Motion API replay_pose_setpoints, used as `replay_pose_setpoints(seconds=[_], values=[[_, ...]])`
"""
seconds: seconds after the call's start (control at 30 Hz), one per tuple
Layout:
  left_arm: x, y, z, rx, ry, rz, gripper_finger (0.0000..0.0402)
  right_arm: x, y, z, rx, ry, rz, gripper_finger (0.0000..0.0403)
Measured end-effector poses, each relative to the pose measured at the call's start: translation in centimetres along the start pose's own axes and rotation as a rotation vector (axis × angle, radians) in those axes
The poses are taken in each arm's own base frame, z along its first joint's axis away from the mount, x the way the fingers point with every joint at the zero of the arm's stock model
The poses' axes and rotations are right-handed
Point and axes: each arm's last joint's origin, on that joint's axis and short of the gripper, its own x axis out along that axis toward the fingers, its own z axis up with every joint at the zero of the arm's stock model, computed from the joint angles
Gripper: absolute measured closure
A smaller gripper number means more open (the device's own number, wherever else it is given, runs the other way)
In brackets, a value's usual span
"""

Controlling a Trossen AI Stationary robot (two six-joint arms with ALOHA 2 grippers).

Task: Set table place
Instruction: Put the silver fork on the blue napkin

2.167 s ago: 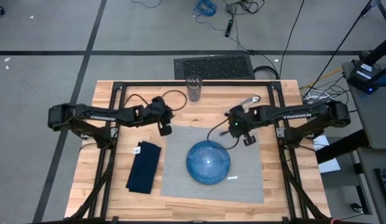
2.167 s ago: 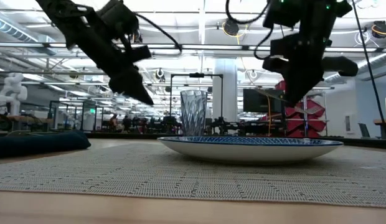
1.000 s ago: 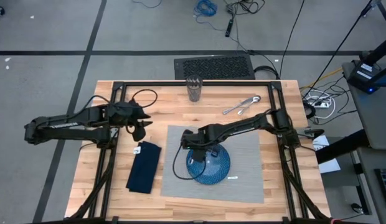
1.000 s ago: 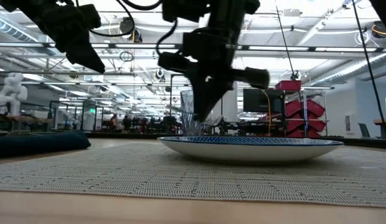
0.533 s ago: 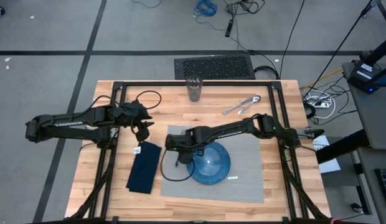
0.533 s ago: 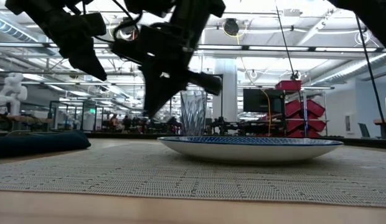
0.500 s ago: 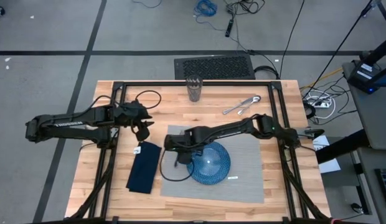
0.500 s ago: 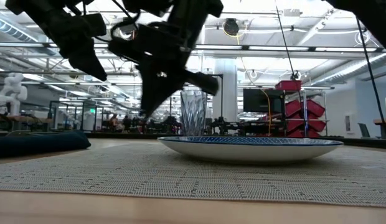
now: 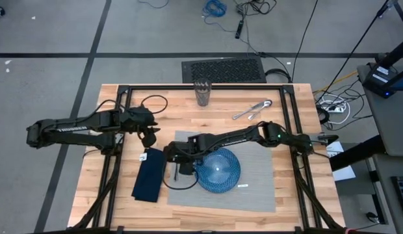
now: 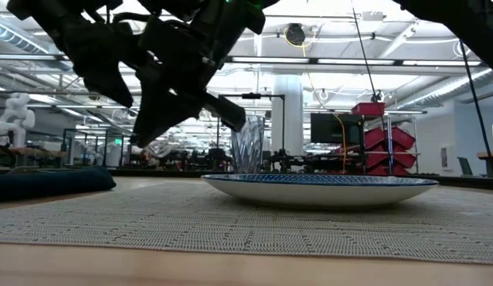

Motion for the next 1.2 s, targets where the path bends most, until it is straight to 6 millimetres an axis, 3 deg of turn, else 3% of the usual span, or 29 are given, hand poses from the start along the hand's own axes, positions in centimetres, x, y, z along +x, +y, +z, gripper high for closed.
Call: replay_pose_setpoints(seconds=[0.17,0.47,0.87,1.2], values=[[0.2,-0.1,-1.3,-0.054,0.172,-0.074,0.0281,0.0,-0.1,-0.1,0.004,-0.002,-0.007,0.0403],[0.1,-1.6,-2.1,-0.129,0.310,-0.262,0.0281,0.0,0.0,-0.4,0.058,-0.038,0.011,0.0403],[1.7,-4.2,-4.9,-0.192,0.608,-0.168,0.0281,-0.1,1.0,0.7,0.048,-0.009,0.092,0.0403],[4.3,-6.4,-6.3,-0.183,0.634,-0.261,0.0281,-5.0,0.0,0.1,0.142,0.049,0.082,0.0403]])
